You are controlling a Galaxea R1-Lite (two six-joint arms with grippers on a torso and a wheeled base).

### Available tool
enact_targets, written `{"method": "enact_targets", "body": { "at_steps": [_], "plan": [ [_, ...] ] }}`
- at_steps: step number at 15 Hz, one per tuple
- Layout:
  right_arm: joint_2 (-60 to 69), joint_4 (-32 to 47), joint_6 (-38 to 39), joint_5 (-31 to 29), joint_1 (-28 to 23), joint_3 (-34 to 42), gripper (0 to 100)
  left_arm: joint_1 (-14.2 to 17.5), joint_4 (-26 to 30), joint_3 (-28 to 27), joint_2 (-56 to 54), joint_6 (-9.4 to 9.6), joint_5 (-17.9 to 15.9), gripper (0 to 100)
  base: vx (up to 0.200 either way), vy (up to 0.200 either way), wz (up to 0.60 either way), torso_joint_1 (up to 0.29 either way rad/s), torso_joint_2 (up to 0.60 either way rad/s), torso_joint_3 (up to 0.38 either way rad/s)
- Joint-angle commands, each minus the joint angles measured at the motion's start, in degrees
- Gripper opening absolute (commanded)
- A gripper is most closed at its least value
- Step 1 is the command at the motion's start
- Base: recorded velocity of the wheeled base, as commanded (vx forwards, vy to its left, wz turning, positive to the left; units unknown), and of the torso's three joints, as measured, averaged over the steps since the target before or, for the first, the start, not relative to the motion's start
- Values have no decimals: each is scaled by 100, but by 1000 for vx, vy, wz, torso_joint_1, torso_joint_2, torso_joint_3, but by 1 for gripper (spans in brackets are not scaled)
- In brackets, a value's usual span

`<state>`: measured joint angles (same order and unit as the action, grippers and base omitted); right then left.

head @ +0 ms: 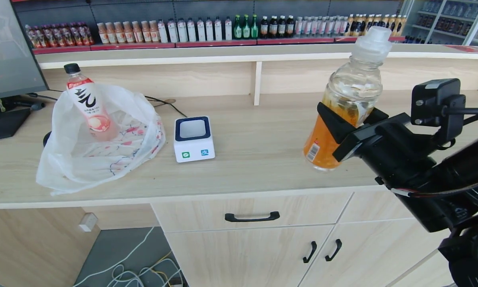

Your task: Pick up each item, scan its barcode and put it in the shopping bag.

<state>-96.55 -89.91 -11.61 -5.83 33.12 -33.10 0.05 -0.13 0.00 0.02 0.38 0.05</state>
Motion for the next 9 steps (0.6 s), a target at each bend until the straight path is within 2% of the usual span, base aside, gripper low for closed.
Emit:
{"method": "enact_targets", "body": {
  "at_steps": [1,6,9],
  "plan": [
    [75,-9,0,3,1,-48,0,4,5,0,-2,-20,4,100,0,200,0,-7,-2,-2],
    [136,-9,27,-393,10,-65,0,4,-4,0,-2,-20,4,100,0,200,0,6,2,2],
    [163,-9,0,-542,-60,-399,0,4,-4,0,-2,-20,4,100,0,200,0,4,4,2]
  ]
}}
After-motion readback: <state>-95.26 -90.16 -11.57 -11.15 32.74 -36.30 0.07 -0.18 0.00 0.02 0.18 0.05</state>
